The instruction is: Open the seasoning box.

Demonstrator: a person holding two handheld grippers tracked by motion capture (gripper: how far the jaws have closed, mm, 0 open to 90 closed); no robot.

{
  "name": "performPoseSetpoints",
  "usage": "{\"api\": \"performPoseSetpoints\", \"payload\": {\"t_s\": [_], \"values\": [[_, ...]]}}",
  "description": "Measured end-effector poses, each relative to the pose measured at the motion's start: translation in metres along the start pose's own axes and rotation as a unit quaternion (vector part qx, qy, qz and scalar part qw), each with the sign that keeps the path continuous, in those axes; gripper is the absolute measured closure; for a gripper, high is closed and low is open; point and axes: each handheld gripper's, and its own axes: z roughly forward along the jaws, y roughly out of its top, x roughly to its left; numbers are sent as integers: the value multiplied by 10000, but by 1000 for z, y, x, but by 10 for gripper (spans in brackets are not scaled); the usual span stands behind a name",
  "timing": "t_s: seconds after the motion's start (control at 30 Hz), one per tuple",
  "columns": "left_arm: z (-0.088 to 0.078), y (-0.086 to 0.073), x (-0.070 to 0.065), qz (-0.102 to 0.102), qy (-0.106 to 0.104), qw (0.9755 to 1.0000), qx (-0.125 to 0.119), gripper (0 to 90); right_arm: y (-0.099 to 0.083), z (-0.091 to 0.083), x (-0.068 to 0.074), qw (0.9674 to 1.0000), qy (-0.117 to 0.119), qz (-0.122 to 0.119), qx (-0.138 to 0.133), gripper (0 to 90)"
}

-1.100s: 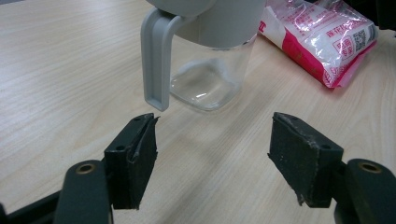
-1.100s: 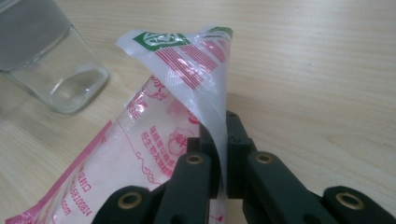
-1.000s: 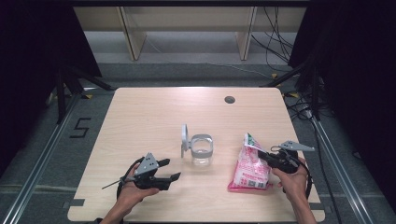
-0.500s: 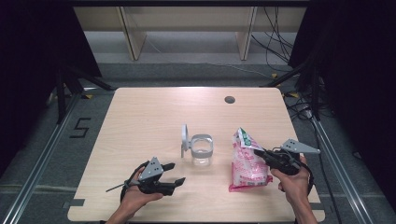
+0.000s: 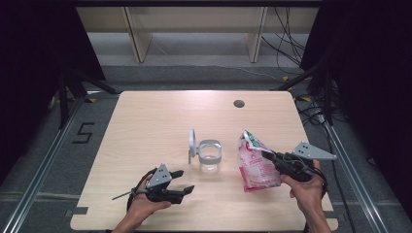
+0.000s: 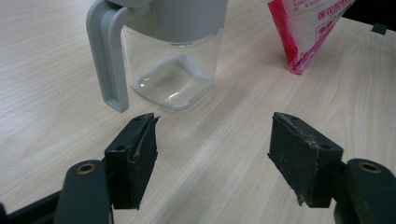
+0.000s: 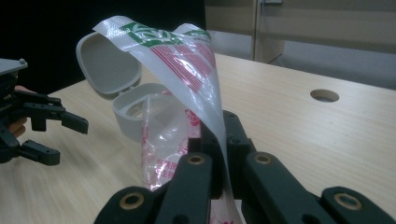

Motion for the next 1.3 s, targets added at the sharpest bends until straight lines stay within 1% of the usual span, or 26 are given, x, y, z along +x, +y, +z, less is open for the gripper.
{"api": "performPoseSetpoints", "payload": {"t_s": [0.1,0.13,0.17,0.2,0.23,0.3,0.33,0.47,0.5,0.53,0.57,0.6,0.63,0.67,0.7,0.77,0.8,0.83,0.87,0.97,1.03,1.07,1.13,1.23,1.27,1.3], "values": [[1,0,0,-2,-25,10000,-34,316,5,-2,4,10000,-42,-87,-15,900],[1,0,0,-2,-25,10000,-34,316,7,-3,3,9996,-90,-244,-59,900],[2,0,-1,-41,-37,10000,-39,317,8,-3,5,9999,-51,-140,-30,900],[3,0,-2,-54,-19,10000,-32,316,9,-3,3,9995,-113,-269,-87,900],[4,0,-2,-30,-45,10000,-26,316,10,-4,5,9998,-33,-172,-59,900],[6,0,-4,-48,-121,9999,-33,316,12,-4,3,9996,-85,-262,-92,900],[9,1,-8,-135,-285,9995,-12,315,13,-5,5,9990,-166,-395,-150,900],[15,2,-16,-63,-270,9996,29,314,17,-9,8,9992,-203,-318,-147,900],[20,3,-20,-30,-315,9995,30,313,20,-11,9,9991,-161,-340,-198,900],[24,3,-24,-2,-299,9995,31,313,22,-12,9,9984,-208,-452,-272,900],[27,4,-27,19,-328,9994,46,313,24,-13,11,9983,-252,-431,-297,900],[27,4,-27,19,-328,9994,46,313,26,-13,12,9984,-153,-476,-262,900],[32,5,-34,77,-337,9994,40,313,28,-15,16,9988,-209,-383,-243,900],[35,6,-39,83,-352,9993,30,313,29,-16,17,9986,-212,-406,-264,900],[38,6,-42,112,-350,9993,30,311,30,-15,19,9988,-78,-368,-298,900],[46,6,-50,248,-400,9988,92,307,33,-16,24,9981,-121,-460,-380,900],[49,6,-53,267,-382,9988,114,307,35,-16,25,9981,-30,-478,-387,900],[52,7,-55,282,-418,9987,113,307,36,-16,29,9986,-16,-357,-385,900],[54,7,-58,269,-386,9989,80,307,38,-16,30,9975,-44,-532,-453,900],[60,9,-63,201,-379,9991,-23,307,40,-16,36,9977,23,-488,-463,900],[67,14,-70,82,-500,9987,-63,307,44,-13,44,9973,124,-536,-485,900],[68,15,-71,173,-390,9991,-58,307,45,-12,46,9968,182,-607,-482,900],[72,19,-74,183,-412,9989,-133,307,47,-13,51,9974,167,-510,-471,900],[75,22,-78,202,-353,9990,-173,306,49,-12,53,9962,183,-652,-539,900],[81,24,-82,315,-337,9988,-173,306,49,-11,56,9963,294,-602,-537,900],[81,24,-82,315,-337,9988,-173,306,49,-12,58,9971,274,-529,-477,900]]}}
